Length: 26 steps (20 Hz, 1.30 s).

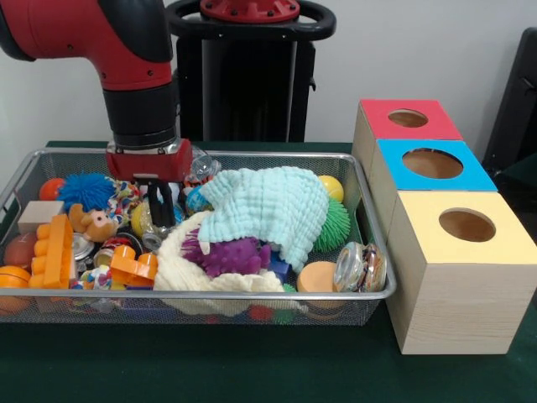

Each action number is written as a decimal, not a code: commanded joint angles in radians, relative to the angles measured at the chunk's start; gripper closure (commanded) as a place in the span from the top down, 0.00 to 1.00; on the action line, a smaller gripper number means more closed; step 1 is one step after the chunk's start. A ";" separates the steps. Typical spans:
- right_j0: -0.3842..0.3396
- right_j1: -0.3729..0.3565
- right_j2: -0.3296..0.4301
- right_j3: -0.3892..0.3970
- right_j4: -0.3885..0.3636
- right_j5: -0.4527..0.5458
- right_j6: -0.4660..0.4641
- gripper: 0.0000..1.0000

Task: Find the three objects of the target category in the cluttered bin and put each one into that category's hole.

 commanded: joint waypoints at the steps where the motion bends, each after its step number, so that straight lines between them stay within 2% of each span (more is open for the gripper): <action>1: -0.024 0.048 0.037 0.042 -0.057 0.007 -0.047 0.00; 12: -0.019 0.017 0.046 0.042 -0.025 0.071 -0.054 0.00; 18: 0.019 -0.065 0.033 0.046 0.021 0.166 -0.042 0.00; 22: 0.010 -0.065 0.042 0.045 0.019 0.165 -0.046 0.00; 23: 0.006 -0.065 0.044 0.044 0.016 0.165 -0.047 1.00; 26: -0.001 -0.063 0.053 0.037 0.024 0.191 -0.064 1.00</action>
